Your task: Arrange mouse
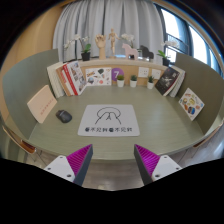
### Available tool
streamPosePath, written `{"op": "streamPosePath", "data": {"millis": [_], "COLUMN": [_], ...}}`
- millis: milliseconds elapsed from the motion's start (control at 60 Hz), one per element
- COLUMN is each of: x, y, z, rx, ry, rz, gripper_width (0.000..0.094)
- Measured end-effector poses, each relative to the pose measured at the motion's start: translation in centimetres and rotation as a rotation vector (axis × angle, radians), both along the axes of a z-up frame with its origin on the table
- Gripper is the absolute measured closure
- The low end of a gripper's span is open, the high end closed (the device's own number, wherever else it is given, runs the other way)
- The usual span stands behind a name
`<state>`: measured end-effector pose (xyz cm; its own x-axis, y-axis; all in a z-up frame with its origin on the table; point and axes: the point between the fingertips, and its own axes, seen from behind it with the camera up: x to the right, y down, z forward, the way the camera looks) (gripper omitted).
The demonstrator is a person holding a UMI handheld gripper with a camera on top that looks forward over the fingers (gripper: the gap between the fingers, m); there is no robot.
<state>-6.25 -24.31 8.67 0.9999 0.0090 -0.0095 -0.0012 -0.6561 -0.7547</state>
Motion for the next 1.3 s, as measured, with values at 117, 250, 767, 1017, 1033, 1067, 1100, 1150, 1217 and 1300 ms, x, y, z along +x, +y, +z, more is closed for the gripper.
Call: {"op": "streamPosePath", "data": {"millis": [117, 250, 767, 1017, 1033, 1067, 1100, 1150, 1217, 1300], "x": [-7.4, -14.5, -25.4, -25.0, -24.9, -24.6, -24.3, -23.7, -22.9, -22.8], "y": [1.2, 3.8, 18.7, 24.9, 25.2, 25.9, 26.5, 27.2, 27.7, 27.7], "z": [-3.4, -6.0, -10.6, -10.6, -10.6, -10.6, -10.6, -10.5, -10.5, -10.6], "rx": [-0.038, -0.076, -0.156, -0.167, -0.170, -0.172, -0.175, -0.184, -0.192, -0.212], "ry": [0.046, 0.069, -0.012, -0.013, -0.014, -0.017, -0.022, -0.032, -0.057, -0.047], "rz": [0.045, 0.106, 0.143, 0.105, 0.102, 0.092, 0.081, 0.063, 0.044, 0.038], "gripper_width": [0.0108, 0.0107, 0.0097, 0.0112, 0.0122, 0.0135, 0.0157, 0.0208, 0.0250, 0.0307]}}
